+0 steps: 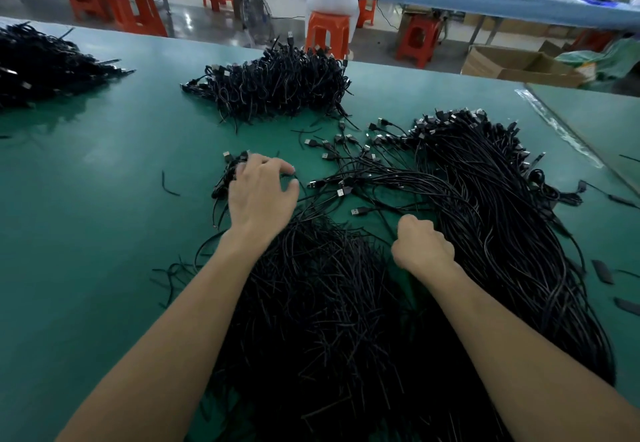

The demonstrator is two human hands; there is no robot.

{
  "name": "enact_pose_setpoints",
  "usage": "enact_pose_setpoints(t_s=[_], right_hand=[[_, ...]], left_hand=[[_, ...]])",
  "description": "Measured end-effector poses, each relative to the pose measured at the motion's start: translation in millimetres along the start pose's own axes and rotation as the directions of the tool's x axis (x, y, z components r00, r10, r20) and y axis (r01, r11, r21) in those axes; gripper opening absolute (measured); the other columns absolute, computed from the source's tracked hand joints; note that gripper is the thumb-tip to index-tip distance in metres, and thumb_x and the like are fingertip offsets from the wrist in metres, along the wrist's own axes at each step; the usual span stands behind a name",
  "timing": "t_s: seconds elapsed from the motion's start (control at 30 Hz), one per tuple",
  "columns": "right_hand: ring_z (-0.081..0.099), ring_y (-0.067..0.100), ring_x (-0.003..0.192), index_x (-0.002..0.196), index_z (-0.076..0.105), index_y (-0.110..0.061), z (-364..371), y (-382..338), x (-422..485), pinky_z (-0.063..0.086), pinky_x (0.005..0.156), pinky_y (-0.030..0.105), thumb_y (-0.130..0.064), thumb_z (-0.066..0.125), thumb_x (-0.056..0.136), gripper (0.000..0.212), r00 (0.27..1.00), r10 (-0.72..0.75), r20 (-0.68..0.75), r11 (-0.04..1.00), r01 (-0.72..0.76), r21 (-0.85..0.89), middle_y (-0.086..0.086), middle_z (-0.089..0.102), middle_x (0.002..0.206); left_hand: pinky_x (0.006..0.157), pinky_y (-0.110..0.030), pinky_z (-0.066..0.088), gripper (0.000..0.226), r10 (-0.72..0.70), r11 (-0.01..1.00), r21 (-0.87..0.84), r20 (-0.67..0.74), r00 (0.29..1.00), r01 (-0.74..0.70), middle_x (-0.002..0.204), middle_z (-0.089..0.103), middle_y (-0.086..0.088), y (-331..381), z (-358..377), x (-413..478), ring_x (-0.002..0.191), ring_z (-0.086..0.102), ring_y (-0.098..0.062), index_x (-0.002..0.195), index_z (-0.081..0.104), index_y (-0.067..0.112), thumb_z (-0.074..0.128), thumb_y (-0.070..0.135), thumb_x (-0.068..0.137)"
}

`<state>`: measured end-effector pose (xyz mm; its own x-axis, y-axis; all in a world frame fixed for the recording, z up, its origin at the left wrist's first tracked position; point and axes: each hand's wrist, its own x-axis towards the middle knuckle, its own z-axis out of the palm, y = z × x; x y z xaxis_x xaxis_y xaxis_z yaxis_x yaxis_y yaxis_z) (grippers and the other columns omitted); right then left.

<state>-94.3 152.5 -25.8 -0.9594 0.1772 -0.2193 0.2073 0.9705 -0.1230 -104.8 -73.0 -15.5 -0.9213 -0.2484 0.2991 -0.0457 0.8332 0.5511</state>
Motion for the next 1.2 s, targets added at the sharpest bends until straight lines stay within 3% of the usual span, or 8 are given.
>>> enact_pose_setpoints(t_s=[0.2, 0.4, 0.53, 0.67, 0.83, 0.97, 1.07, 1.2], right_hand=[[0.066, 0.034, 0.094, 0.110, 0.065, 0.000, -26.4, 7.8, 2.1, 0.051, 0.068, 0.035, -0.003, 0.044, 0.099, 0.024, 0.990, -0.092, 0.107, 0.939, 0.050, 0.340, 0.017, 0.064, 0.115], [0.059, 0.016, 0.068, 0.089, 0.062, -0.014, -53.9, 2.2, -26.8, 0.048, 0.064, 0.032, -0.001, 0.038, 0.098, 0.029, 0.940, -0.340, -0.021, 0.638, 0.247, 0.729, 0.005, 0.061, 0.080], [0.033, 0.008, 0.048, 0.076, 0.058, -0.015, -68.8, -9.9, -56.6, 0.029, 0.047, 0.023, -0.007, 0.040, 0.089, 0.024, 0.826, -0.531, -0.189, 0.417, 0.450, 0.790, -0.012, 0.041, 0.054], [0.032, 0.005, 0.051, 0.063, 0.051, -0.012, -82.0, -5.3, -74.9, 0.030, 0.051, 0.017, -0.027, 0.054, 0.087, 0.029, 0.719, -0.606, -0.339, 0.262, 0.584, 0.768, -0.013, 0.038, 0.054], [0.027, 0.003, 0.043, 0.048, 0.037, -0.025, -81.4, 19.1, -66.1, 0.033, 0.048, 0.011, -0.016, 0.062, 0.094, 0.053, 0.842, -0.310, -0.441, 0.284, 0.525, 0.803, -0.015, 0.032, 0.047], [0.035, 0.007, 0.043, 0.057, 0.047, -0.014, -74.9, 39.7, -50.5, 0.034, 0.045, 0.015, -0.031, 0.057, 0.097, 0.044, 0.931, -0.256, -0.259, 0.693, 0.363, 0.623, -0.010, 0.044, 0.049], [0.063, 0.013, 0.082, 0.101, 0.068, -0.024, -64.9, 39.0, -50.0, 0.051, 0.069, 0.025, -0.045, 0.050, 0.099, 0.027, 0.965, -0.256, -0.065, 0.905, 0.263, 0.334, -0.005, 0.069, 0.095], [0.054, 0.007, 0.110, 0.145, 0.039, -0.037, -55.7, 18.6, -58.2, 0.040, 0.089, 0.018, -0.051, 0.048, 0.098, 0.049, 0.915, -0.401, -0.045, 0.778, 0.367, 0.510, -0.015, 0.057, 0.121]], left_hand=[[0.095, -0.036, 0.051, 0.023, 0.162, 0.970, -0.207, 0.174, 0.971, -0.125, 0.106, 0.060, 0.003, 24.6, 0.9, -9.8, 0.098, 0.056, -0.014, 0.116, 0.068, 0.024, 0.067, 0.019, 0.093], [0.103, -0.045, 0.045, 0.057, 0.308, 0.948, -0.223, 0.449, 0.839, -0.229, 0.123, 0.056, 0.000, 57.2, 20.6, -18.2, 0.119, 0.050, -0.021, 0.141, 0.048, 0.035, 0.070, 0.019, 0.091], [0.086, -0.042, 0.047, 0.033, 0.373, 0.901, -0.359, 0.359, 0.856, -0.242, 0.094, 0.055, 0.004, 75.0, 28.5, -19.0, 0.103, 0.055, -0.031, 0.080, 0.049, 0.035, 0.049, 0.005, 0.094], [0.069, -0.033, 0.046, 0.029, 0.214, 0.906, -0.411, 0.234, 0.948, -0.103, 0.088, 0.055, -0.005, 59.9, 29.7, -8.4, 0.079, 0.055, -0.021, 0.076, 0.057, 0.018, 0.046, 0.018, 0.103], [0.059, -0.028, 0.039, 0.046, -0.038, 0.769, -0.637, -0.126, 0.991, -0.052, 0.077, 0.054, 0.000, 45.4, 10.8, 3.4, 0.068, 0.047, -0.012, 0.095, 0.063, 0.005, 0.034, 0.037, 0.108], [0.046, -0.030, 0.033, 0.039, 0.048, 0.800, -0.539, -0.380, 0.924, -0.263, 0.061, 0.047, 0.001, 49.2, -12.2, 1.9, 0.051, 0.037, -0.009, 0.072, 0.044, 0.024, 0.035, 0.038, 0.108], [0.040, -0.026, 0.031, 0.041, 0.231, 0.917, -0.272, -0.237, 0.944, -0.293, 0.055, 0.042, 0.012, 49.1, -22.5, -4.1, 0.043, 0.034, -0.005, 0.068, 0.036, 0.031, 0.038, 0.042, 0.107], [0.049, -0.030, 0.038, 0.042, 0.366, 0.930, -0.013, 0.065, 0.928, -0.366, 0.061, 0.050, 0.008, 48.9, -22.8, -17.4, 0.051, 0.053, -0.020, 0.073, 0.048, 0.022, 0.037, 0.050, 0.102]])
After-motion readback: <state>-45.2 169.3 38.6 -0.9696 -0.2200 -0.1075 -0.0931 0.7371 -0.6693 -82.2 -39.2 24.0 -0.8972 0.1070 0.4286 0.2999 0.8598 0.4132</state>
